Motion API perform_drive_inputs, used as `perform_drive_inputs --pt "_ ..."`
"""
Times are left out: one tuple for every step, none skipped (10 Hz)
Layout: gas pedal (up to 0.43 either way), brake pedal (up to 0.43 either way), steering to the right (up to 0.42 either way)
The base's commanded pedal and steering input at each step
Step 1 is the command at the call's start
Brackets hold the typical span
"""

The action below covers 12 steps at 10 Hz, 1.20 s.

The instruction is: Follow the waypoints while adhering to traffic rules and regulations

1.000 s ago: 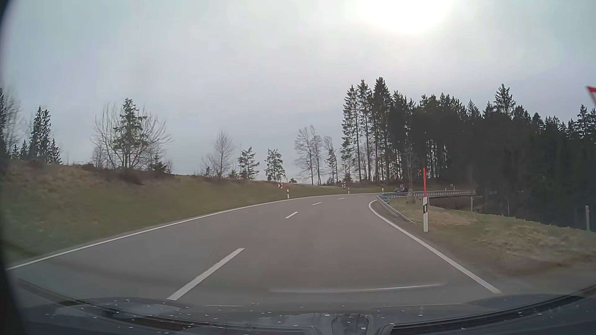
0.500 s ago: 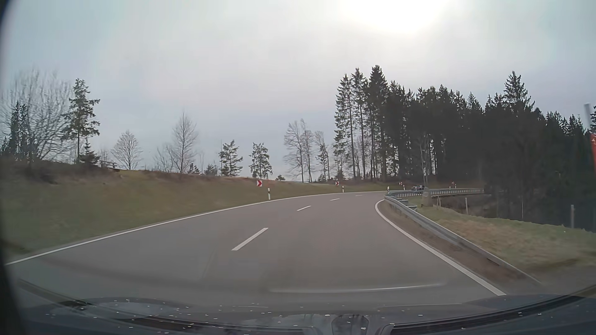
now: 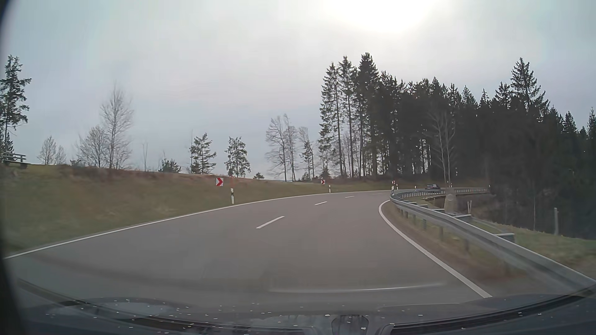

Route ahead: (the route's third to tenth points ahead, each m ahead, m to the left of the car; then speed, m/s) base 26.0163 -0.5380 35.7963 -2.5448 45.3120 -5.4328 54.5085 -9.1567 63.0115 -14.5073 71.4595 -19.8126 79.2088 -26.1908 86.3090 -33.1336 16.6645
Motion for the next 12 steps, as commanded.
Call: perform_drive_inputs --pt "0.118 0.000 0.024" --pt "0.118 0.000 0.024" --pt "0.118 0.000 0.024" --pt "0.118 0.000 0.025" --pt "0.118 0.000 0.028" --pt "0.110 0.000 0.033" --pt "0.098 0.000 0.037" --pt "0.087 0.000 0.040" --pt "0.087 0.000 0.042" --pt "0.087 0.000 0.043" --pt "0.087 0.000 0.043" --pt "0.087 0.000 0.045"
